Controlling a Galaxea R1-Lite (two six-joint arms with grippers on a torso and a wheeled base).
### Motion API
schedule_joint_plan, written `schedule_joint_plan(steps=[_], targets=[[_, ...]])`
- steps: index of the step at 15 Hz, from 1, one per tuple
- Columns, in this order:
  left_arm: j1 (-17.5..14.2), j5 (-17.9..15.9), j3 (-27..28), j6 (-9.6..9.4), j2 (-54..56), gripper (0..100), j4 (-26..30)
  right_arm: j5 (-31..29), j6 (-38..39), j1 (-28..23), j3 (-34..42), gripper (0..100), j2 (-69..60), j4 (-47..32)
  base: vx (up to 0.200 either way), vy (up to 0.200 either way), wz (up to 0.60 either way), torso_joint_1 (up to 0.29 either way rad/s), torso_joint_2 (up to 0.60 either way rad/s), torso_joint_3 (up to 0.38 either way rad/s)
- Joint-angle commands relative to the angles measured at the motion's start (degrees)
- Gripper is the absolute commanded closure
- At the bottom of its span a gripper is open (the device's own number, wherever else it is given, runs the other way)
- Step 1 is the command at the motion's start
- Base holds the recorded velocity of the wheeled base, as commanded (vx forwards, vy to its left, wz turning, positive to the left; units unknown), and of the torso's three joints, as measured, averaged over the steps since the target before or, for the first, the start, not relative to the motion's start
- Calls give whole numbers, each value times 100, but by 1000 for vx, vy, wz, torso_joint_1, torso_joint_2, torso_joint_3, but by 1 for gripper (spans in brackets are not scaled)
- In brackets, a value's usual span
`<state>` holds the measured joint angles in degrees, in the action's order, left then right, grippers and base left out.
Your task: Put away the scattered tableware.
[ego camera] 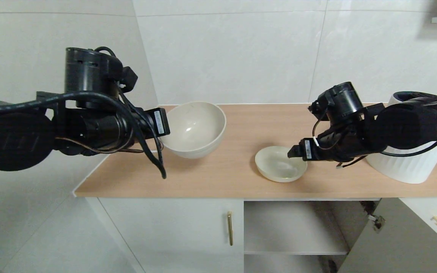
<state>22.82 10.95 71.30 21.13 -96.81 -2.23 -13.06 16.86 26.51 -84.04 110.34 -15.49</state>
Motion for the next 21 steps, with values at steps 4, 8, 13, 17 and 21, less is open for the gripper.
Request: schedule_joint_plan(steps=[4,8,13,17,21], targets=[[-32,4,-20,6,162,100,-14,14,37,-50,-77,0,506,126,0,0,0,0,0,0],[-32,4,-20,6,162,100,-23,102,72,-199,-77,100,673,398,0,0,0,0,0,0],[-32,-5,-20,41,180,100,-32,435,248,-217,-95,100,700,442,0,0,0,0,0,0],[-32,30,-117,41,417,100,-5,567,432,-234,134,100,-91,442,0,0,0,0,0,0],[117,13,-1048,32,1067,100,-14,1156,406,-173,775,100,-1366,451,0,0,0,0,0,0]])
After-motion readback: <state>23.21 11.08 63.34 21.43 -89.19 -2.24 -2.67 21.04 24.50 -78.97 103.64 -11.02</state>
